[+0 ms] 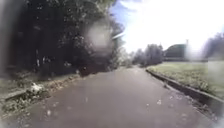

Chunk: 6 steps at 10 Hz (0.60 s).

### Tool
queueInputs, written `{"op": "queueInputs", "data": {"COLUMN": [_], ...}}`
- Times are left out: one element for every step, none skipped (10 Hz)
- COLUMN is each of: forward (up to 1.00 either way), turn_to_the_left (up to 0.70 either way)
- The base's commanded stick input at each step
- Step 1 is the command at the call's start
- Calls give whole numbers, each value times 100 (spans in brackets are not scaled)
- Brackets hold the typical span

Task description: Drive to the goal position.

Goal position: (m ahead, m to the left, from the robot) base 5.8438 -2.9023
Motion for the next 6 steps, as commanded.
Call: {"op": "queueInputs", "data": {"forward": [45,45,45,45,45,45], "turn_to_the_left": [0,0,0,0,0,0]}}
